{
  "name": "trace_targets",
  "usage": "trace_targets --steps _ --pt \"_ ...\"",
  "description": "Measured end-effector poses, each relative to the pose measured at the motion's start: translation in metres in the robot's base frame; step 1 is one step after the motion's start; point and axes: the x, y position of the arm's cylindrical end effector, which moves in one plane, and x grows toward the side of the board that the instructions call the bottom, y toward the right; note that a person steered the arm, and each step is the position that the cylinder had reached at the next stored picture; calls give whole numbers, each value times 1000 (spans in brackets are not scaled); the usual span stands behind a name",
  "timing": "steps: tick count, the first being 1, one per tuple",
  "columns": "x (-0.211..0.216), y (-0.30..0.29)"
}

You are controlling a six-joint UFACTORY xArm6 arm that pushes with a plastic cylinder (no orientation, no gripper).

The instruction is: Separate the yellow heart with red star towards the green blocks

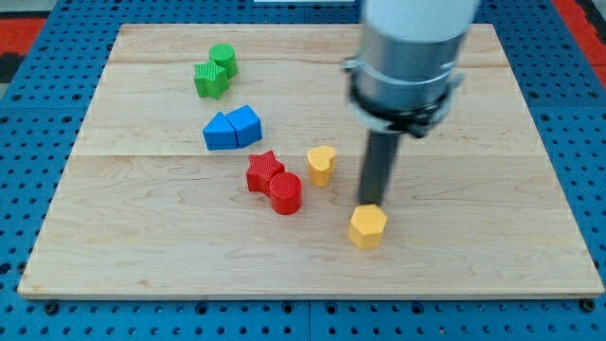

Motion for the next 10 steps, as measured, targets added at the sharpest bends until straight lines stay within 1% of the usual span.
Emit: trace_targets --steps 1,2,3,4,5,6,7,8,9,10 --pt "-60 8" --pt "-102 -38" --pt "-52 2" --pt "-41 -14" --pt "-45 -90" --pt "-45 -112" --pt "-60 -107" --pt "-79 -67" --pt "-79 -22" --pt "-117 -24"
